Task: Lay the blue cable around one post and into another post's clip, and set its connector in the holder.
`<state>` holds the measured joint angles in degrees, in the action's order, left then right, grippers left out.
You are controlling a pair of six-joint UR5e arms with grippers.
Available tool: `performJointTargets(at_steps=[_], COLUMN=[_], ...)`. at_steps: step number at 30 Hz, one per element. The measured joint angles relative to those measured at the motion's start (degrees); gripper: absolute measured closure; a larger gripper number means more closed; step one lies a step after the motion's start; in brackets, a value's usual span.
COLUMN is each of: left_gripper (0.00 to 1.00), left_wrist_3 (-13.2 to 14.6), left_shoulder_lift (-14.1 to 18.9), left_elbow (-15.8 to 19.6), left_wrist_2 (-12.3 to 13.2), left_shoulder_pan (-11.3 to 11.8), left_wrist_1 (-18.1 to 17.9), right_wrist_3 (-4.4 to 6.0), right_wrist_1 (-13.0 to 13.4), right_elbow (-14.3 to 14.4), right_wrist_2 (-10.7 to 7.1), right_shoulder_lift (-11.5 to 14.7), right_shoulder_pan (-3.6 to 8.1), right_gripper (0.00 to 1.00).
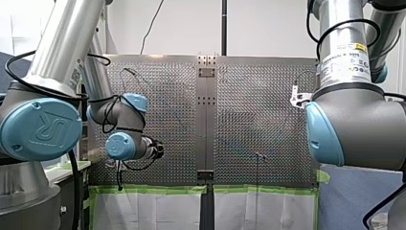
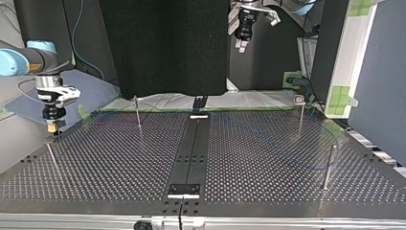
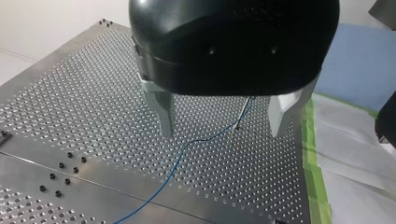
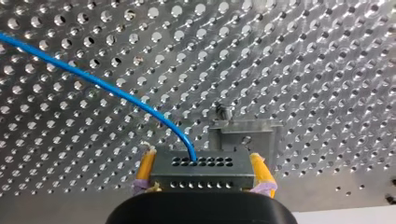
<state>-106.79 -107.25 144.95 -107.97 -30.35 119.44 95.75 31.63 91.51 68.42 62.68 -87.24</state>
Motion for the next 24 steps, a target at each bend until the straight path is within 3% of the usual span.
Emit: performJointTargets(at_steps=[10,24], left_gripper=[0.00,0.00], left_wrist_3=[0.2,0.4], left_shoulder_lift=[0.0,0.0], left_elbow=[0.0,0.0], left_wrist_2=[0.0,-0.5], left_shoulder_pan=[0.0,0.0], left_wrist_1=[0.5,0.9], right_wrist_3=[0.15,1.01], right_wrist_1=[-0.6,-3.6], right_elbow=[-2.1,-4.6], right_wrist_2=[-2.56,-3.10], right_shoulder_lift=[0.0,0.0], right_shoulder_pan=[0.93,1.65], right_gripper=[1.00,1.00])
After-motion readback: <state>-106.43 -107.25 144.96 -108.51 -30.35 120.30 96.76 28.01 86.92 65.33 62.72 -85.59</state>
